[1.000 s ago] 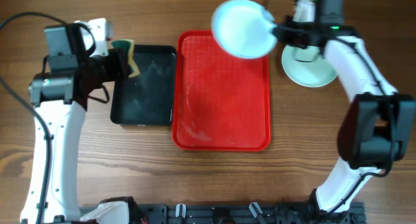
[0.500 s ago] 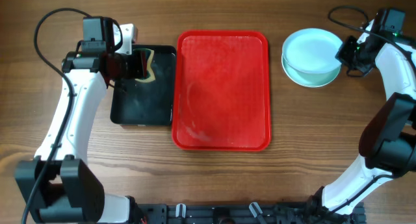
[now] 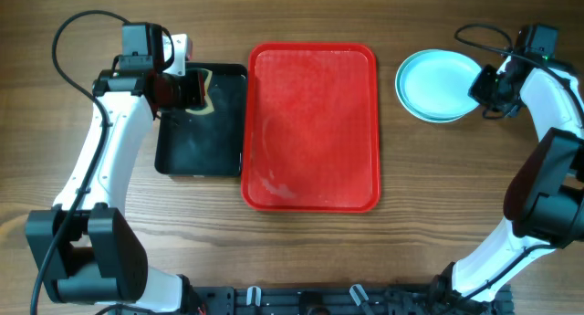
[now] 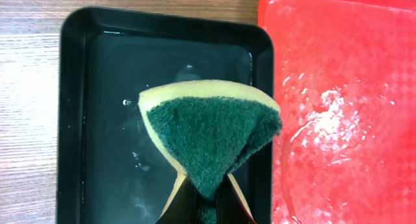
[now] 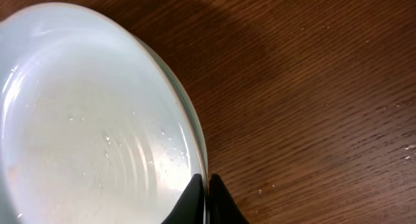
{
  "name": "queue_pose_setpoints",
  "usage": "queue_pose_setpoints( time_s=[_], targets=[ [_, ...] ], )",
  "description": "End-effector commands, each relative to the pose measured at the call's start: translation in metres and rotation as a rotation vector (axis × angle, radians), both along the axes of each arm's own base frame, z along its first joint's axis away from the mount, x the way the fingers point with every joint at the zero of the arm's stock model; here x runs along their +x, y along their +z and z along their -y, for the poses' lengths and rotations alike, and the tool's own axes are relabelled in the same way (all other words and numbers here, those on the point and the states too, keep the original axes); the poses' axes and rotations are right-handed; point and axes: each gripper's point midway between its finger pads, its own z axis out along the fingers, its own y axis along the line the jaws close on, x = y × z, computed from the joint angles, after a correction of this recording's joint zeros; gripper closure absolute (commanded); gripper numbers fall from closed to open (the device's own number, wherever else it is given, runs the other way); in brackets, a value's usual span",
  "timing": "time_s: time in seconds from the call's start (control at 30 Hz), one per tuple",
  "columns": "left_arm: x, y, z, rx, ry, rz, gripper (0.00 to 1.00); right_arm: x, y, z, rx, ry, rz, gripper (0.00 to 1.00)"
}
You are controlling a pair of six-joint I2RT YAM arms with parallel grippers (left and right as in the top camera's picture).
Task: Clean dirty plates on tray and stack at the side
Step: 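Carry the plate right and lower it onto the plate stack, then lower the sponge into the black tray with the left gripper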
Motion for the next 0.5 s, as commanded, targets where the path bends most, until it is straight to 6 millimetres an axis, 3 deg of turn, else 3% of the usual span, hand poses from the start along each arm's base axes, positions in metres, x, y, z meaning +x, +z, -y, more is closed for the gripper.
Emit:
queue_pose_setpoints(
  time_s=[0.0, 0.3, 0.47],
  targets=[
    [-0.008, -0.021, -0.006, 0.038, 0.000, -0.035, 0.96, 0.002, 0.003, -0.006, 0.015, 0.024, 0.017, 0.78],
    [-0.010, -0.056, -0.005, 0.037, 0.002, -0.001, 0.96, 0.002, 0.003, -0.006, 0.015, 0.024, 0.016, 0.55],
    [-0.017, -0.089, -0.005, 0.037, 0.002, -0.003, 0.88, 0.002, 0.003, -0.006, 0.015, 0.024, 0.016, 0.53]
  ],
)
